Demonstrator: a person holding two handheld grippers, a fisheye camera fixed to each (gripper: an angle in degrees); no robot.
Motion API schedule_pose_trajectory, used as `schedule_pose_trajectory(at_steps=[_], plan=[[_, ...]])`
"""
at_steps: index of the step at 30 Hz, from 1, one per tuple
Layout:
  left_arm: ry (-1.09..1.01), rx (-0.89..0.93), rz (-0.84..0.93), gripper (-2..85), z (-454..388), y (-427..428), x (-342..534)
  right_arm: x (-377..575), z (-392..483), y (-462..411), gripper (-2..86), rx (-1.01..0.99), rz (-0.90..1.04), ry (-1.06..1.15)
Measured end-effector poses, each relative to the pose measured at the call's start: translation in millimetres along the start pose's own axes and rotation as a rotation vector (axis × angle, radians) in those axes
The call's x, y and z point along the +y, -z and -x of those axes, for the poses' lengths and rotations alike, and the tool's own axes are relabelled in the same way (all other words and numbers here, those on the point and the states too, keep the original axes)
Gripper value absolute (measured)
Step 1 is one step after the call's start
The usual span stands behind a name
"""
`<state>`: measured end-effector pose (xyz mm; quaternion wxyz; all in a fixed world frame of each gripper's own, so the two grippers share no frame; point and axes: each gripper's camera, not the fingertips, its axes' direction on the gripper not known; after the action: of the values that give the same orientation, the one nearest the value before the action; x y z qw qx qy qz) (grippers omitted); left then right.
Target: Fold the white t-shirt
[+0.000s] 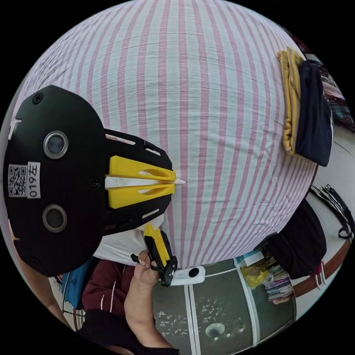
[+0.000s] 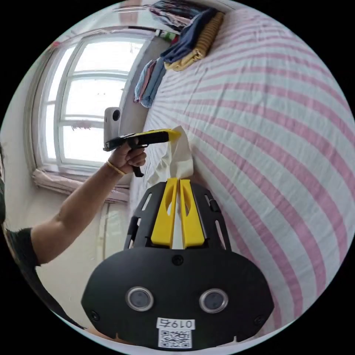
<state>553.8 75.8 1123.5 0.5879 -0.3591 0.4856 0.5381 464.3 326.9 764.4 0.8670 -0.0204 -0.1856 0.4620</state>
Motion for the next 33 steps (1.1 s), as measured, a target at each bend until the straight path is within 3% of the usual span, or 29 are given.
schedule_pose_trajectory(at_steps=[2,4,7,11,17,23,25,27,31,33], plan=[[0.013,0.009,-0.13,1.7,3,14,13,9,39,2,-0.8,0.244,-0.016,0.243],[0.048,-0.006,-0.182,1.5,8,16,22,16,57,-7,-0.8,0.382,-0.004,0.346],[0.045,-0.116,-0.136,1.2,1,2,22,17,59,-29,-0.5,0.495,0.074,0.347],[-0.004,-0.248,-0.038,1.1,-22,-22,2,12,53,-40,1.3,0.439,0.139,0.306],[-0.017,-0.23,-0.021,1.1,-31,-27,-20,11,32,-15,0.9,0.275,0.073,0.1],[0.028,-0.201,0.024,1.0,-26,-29,-24,10,46,-12,2.0,0.34,0.015,0.081],[0.011,-0.213,0.039,1.0,-28,-29,-25,10,65,-12,0.0,0.296,-0.031,0.171],[-0.019,-0.225,0.063,1.0,-33,-28,-26,5,81,-29,-0.6,0.234,0.028,0.248],[-0.08,-0.276,0.092,1.0,-46,-25,-28,-5,79,-76,-0.9,0.35,0.226,0.211],[-0.108,-0.339,0.069,1.0,-54,-15,-27,-4,81,-73,-0.9,0.336,0.18,0.187]])
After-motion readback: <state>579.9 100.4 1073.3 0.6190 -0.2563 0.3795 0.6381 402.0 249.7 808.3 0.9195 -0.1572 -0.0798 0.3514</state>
